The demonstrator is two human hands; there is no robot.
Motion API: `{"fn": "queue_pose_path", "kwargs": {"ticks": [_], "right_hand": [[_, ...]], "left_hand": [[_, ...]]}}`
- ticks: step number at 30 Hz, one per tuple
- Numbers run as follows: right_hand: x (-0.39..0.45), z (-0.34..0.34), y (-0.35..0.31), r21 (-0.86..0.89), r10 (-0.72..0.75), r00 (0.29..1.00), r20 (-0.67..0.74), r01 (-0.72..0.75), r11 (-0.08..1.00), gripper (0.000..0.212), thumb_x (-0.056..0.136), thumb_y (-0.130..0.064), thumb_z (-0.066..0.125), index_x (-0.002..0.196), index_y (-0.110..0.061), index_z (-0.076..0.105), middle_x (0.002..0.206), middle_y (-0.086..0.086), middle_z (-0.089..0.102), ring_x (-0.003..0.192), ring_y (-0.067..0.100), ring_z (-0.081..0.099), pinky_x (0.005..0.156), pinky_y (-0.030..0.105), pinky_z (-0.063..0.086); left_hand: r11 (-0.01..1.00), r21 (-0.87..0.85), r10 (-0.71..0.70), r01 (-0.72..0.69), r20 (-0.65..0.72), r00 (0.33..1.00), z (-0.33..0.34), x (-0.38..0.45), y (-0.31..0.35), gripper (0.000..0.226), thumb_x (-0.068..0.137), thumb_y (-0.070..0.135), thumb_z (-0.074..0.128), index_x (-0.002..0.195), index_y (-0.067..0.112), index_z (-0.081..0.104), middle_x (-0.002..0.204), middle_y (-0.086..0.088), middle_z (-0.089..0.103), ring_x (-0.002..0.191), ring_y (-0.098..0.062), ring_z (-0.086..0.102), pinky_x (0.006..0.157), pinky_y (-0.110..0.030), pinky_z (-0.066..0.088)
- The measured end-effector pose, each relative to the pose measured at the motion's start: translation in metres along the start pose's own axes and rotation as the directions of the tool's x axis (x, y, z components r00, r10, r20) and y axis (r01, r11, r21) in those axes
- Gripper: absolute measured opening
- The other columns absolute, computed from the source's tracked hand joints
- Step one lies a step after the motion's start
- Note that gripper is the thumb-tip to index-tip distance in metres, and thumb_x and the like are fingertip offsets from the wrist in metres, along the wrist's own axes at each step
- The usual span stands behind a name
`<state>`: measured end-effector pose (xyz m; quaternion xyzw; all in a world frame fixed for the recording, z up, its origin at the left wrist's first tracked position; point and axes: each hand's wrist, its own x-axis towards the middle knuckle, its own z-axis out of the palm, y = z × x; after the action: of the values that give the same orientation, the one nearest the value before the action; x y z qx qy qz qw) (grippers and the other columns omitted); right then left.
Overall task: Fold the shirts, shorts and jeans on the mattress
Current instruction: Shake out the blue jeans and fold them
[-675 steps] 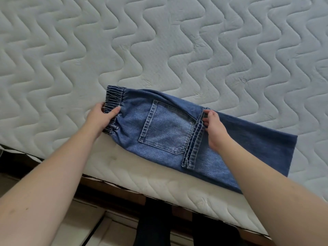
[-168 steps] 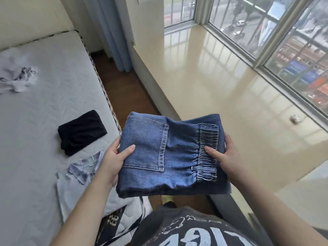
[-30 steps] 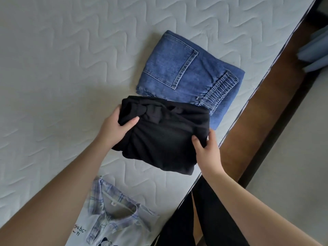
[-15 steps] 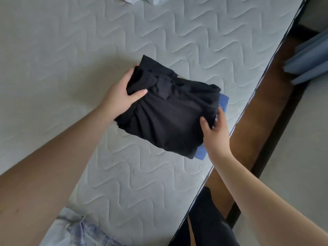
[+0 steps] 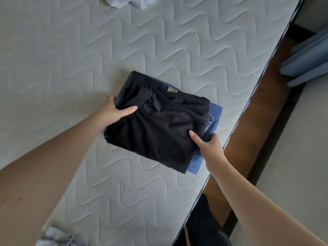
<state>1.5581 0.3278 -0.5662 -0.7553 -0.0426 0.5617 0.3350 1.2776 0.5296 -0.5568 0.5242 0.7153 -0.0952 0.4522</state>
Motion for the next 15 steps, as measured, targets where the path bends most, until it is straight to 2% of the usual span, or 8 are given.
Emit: {"fn": "queue_pose_path", "kwargs": {"ticks": [3,7,10,15], "right_hand": [[0.009,-0.002,-0.003,-0.057,-0.002,1.0,0.016,0.003,0.998,0.084,0.045,-0.064,0.088,0.11,-0.02,0.057,0.108,-0.004,0.068,0.098,0.017,0.067,0.087,0.039,0.056],[0.009,0.01,-0.003,-0.086,-0.097,0.995,0.031,0.099,0.991,0.074,0.051,-0.063,0.088,0.106,-0.034,0.047,0.106,-0.017,0.063,0.094,0.004,0.062,0.075,0.024,0.051],[0.009,0.015,-0.004,-0.071,-0.146,0.989,0.026,0.148,0.986,0.067,0.063,-0.055,0.086,0.112,-0.034,0.045,0.105,-0.021,0.06,0.095,0.0,0.059,0.069,0.018,0.046],[-0.004,0.009,0.001,0.0,-0.188,0.981,0.05,0.188,0.982,0.062,0.072,-0.045,0.084,0.122,-0.032,0.049,0.11,-0.017,0.064,0.099,0.004,0.063,0.075,0.02,0.051]], "left_hand": [[1.0,0.007,-0.003,0.003,0.064,0.998,0.002,0.011,0.007,0.127,0.032,0.088,0.076,0.139,0.029,0.044,0.137,0.007,0.055,0.12,-0.021,0.056,0.105,-0.042,0.045],[0.998,-0.058,0.034,-0.032,0.034,0.999,0.008,0.003,0.001,0.116,0.04,0.078,0.082,0.137,0.03,0.042,0.133,0.011,0.054,0.119,-0.02,0.055,0.104,-0.042,0.044],[0.994,-0.078,0.084,-0.081,0.024,0.996,0.009,-0.007,-0.007,0.094,0.05,0.068,0.084,0.127,0.034,0.041,0.119,0.016,0.054,0.113,-0.018,0.055,0.095,-0.038,0.045],[0.978,-0.155,0.136,-0.137,-0.019,0.991,0.012,-0.031,-0.026,0.078,0.058,0.059,0.085,0.12,0.041,0.042,0.112,0.022,0.056,0.106,-0.013,0.057,0.092,-0.035,0.046]]}}
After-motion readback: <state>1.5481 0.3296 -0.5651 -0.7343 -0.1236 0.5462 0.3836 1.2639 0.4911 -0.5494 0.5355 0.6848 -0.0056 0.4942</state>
